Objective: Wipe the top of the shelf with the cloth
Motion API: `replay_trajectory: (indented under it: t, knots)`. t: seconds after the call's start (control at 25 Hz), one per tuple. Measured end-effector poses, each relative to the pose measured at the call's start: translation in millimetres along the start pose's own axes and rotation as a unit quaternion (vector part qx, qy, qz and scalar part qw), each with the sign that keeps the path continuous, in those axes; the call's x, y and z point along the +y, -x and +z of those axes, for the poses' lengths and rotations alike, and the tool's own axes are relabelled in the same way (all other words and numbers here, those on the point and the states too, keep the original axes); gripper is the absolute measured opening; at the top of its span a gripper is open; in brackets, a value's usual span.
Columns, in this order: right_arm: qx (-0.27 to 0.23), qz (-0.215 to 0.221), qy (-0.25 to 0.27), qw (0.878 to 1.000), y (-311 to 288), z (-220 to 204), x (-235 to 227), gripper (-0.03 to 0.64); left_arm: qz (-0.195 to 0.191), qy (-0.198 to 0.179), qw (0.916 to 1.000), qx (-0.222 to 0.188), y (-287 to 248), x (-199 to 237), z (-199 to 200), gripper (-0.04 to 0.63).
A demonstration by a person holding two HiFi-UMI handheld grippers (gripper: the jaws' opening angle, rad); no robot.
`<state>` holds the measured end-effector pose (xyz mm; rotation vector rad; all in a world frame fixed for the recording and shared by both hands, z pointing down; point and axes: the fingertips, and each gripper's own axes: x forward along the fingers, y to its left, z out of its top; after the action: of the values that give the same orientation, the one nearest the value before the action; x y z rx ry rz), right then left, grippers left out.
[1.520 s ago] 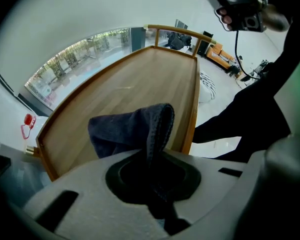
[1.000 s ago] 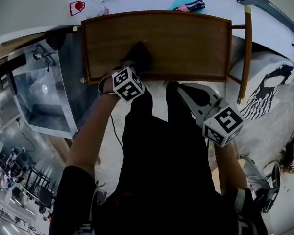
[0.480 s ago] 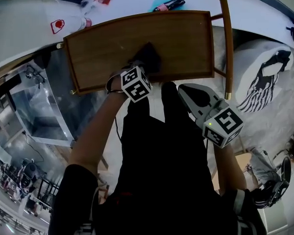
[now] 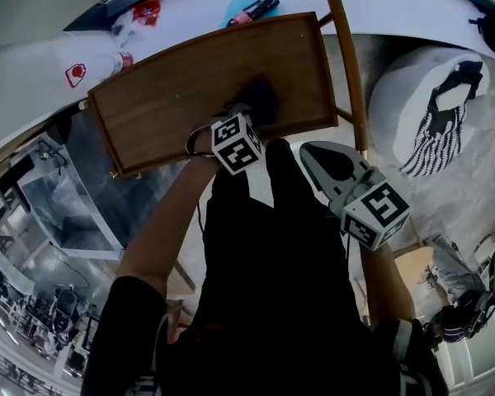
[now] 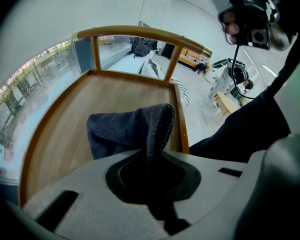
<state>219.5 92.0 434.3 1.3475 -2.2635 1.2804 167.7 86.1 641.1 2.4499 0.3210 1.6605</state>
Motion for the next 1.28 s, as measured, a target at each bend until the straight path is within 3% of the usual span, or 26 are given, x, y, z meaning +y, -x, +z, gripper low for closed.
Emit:
replay_trajectory:
  t: [0.56, 0.96, 1.28]
  knots:
    - [-0.019, -0.021, -0.024, 0.999, 33, -8, -30, 0.005, -0.028, -0.037, 0.9987, -0.022, -30, -25, 70, 0.035]
    - [-0.023, -0.024, -0.034, 0.999, 42, -11, -43, 0.005, -0.056, -0.04, 0.9972, -0.03, -44, -40, 101, 0.035]
    - [-0.023, -0.032, -0.028, 0.999, 38, -4, -46, 0.005, -0.049, -0.012, 0.9949, -0.088, -12, -31, 122, 0.035]
